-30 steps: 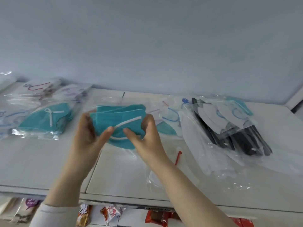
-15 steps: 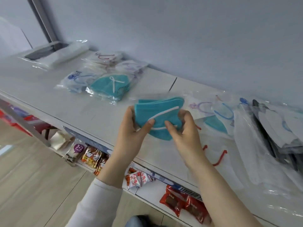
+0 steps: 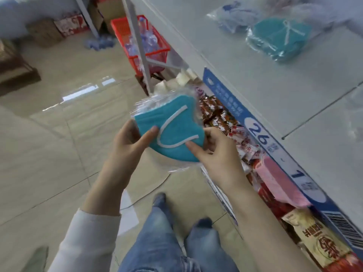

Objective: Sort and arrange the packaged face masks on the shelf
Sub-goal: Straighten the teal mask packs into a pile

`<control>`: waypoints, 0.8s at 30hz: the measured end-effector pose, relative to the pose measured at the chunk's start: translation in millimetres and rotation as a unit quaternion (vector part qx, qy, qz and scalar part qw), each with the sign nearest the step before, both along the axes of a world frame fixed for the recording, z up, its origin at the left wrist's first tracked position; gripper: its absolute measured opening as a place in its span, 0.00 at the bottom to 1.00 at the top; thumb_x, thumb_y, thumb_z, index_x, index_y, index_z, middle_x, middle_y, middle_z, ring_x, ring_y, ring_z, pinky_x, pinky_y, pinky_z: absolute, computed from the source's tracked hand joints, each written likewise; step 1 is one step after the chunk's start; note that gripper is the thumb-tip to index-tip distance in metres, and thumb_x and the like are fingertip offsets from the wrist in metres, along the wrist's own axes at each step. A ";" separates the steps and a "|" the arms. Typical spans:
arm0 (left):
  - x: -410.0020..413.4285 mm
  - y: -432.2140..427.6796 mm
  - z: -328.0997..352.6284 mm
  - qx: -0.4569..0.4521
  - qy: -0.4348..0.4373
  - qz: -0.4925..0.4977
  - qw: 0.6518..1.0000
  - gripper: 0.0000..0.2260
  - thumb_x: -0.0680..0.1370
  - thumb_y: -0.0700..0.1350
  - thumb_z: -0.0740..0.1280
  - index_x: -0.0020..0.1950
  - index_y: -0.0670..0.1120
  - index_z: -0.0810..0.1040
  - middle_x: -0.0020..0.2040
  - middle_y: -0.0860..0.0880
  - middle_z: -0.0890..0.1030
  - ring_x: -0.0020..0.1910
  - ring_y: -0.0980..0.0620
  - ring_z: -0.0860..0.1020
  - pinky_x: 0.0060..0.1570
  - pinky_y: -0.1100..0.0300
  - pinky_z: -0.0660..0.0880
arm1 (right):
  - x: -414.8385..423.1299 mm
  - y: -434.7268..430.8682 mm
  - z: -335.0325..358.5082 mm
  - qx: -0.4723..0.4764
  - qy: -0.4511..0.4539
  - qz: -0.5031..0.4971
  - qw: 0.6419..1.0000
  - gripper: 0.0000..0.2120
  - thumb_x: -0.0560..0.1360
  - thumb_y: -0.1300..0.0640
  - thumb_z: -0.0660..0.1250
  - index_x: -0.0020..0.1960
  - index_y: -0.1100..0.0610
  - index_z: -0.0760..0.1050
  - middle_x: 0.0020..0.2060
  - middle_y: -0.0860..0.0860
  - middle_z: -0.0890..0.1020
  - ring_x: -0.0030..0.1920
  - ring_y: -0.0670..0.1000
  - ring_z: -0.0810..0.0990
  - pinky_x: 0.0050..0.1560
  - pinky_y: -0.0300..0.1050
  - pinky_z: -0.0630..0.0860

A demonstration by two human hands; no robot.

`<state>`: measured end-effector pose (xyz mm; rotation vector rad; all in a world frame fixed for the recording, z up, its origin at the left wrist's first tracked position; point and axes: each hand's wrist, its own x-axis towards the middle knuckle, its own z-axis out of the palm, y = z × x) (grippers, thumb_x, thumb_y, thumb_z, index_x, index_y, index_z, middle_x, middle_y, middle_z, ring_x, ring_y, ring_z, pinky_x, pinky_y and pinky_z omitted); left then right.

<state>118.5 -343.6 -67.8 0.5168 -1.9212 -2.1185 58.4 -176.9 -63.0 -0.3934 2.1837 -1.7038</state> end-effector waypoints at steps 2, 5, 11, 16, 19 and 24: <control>19.5 -30.0 -16.6 0.009 -0.033 0.035 0.999 0.13 0.73 0.47 0.70 0.56 0.46 0.77 0.47 0.52 0.83 0.47 0.54 0.81 0.47 0.63 0.78 | 9.9 -33.6 -15.4 0.008 -0.031 0.031 0.999 0.08 0.70 0.55 0.72 0.46 0.50 0.74 0.41 0.51 0.81 0.43 0.50 0.80 0.43 0.42 0.77; 46.1 -77.8 -48.8 0.059 -0.087 0.074 0.992 0.10 0.75 0.43 0.67 0.55 0.48 0.77 0.45 0.52 0.84 0.46 0.54 0.81 0.44 0.63 0.78 | 25.1 -87.3 -48.7 0.015 -0.138 0.066 0.988 0.08 0.71 0.57 0.71 0.48 0.51 0.75 0.46 0.54 0.83 0.46 0.53 0.81 0.47 0.44 0.78; 98.5 -191.8 -108.4 0.096 -0.176 0.178 0.963 0.10 0.77 0.43 0.67 0.58 0.50 0.76 0.52 0.49 0.83 0.53 0.51 0.81 0.53 0.56 0.78 | 66.5 -199.2 -115.5 0.024 -0.378 0.055 0.924 0.06 0.74 0.66 0.66 0.47 0.57 0.74 0.40 0.53 0.80 0.38 0.47 0.78 0.35 0.35 0.78; 109.7 -262.7 -126.6 0.119 -0.223 0.209 0.945 0.07 0.77 0.43 0.67 0.54 0.51 0.76 0.50 0.50 0.83 0.52 0.51 0.81 0.53 0.56 0.78 | 76.1 -279.7 -138.6 0.066 -0.406 0.019 0.911 0.05 0.75 0.65 0.65 0.46 0.57 0.74 0.36 0.52 0.78 0.35 0.48 0.77 0.32 0.34 0.75; 98.4 -291.0 -133.7 0.134 -0.238 0.221 0.936 0.07 0.77 0.42 0.67 0.54 0.50 0.76 0.50 0.51 0.82 0.52 0.52 0.81 0.54 0.56 0.78 | 64.5 -308.7 -145.2 0.073 -0.406 0.018 0.911 0.04 0.75 0.65 0.65 0.47 0.57 0.75 0.37 0.53 0.78 0.35 0.48 0.77 0.32 0.33 0.75; 49.8 -325.6 -136.0 0.146 -0.232 0.216 0.937 0.09 0.77 0.43 0.67 0.57 0.48 0.77 0.52 0.51 0.83 0.53 0.52 0.81 0.55 0.55 0.77 | 23.8 -345.6 -140.2 0.068 -0.402 -0.008 0.913 0.05 0.76 0.64 0.64 0.51 0.59 0.75 0.39 0.55 0.77 0.36 0.49 0.75 0.41 0.42 0.75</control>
